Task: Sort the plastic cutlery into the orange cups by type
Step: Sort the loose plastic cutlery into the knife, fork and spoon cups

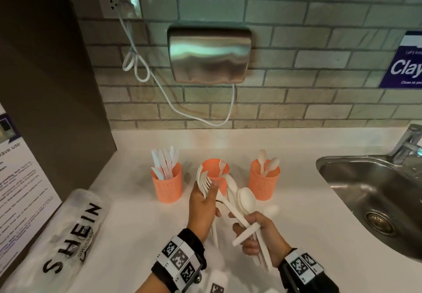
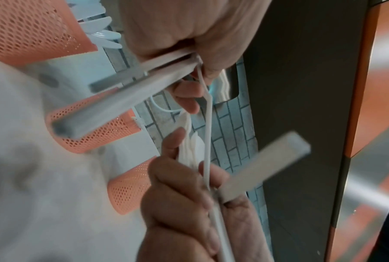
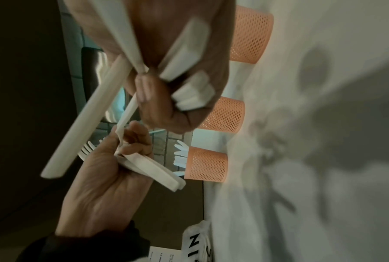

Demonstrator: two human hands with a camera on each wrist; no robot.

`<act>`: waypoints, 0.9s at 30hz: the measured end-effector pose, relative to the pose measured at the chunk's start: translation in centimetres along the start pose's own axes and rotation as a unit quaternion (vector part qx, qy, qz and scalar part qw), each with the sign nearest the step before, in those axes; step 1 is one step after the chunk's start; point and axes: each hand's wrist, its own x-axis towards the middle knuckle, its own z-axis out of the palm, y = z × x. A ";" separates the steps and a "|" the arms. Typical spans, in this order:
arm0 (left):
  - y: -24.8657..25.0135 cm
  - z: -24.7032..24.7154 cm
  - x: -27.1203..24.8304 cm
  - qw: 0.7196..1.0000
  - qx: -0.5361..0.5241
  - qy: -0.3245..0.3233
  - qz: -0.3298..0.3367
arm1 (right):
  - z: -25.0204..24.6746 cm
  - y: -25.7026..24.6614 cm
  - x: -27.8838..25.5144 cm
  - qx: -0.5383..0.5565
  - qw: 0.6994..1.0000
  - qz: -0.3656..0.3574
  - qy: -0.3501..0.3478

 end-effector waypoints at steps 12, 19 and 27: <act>2.2 0.4 -0.1 0.988 -0.144 0.049 -0.018 | 0.5 0.4 0.6 -0.037 0.999 -0.005 0.016; 2.6 -1.9 1.8 0.983 -0.163 0.052 -0.061 | -0.1 -0.1 -0.1 0.070 0.997 0.019 -0.005; -1.1 -2.3 1.1 0.987 -0.011 -0.066 -0.143 | -1.6 -0.7 -0.2 0.137 0.981 0.063 -0.125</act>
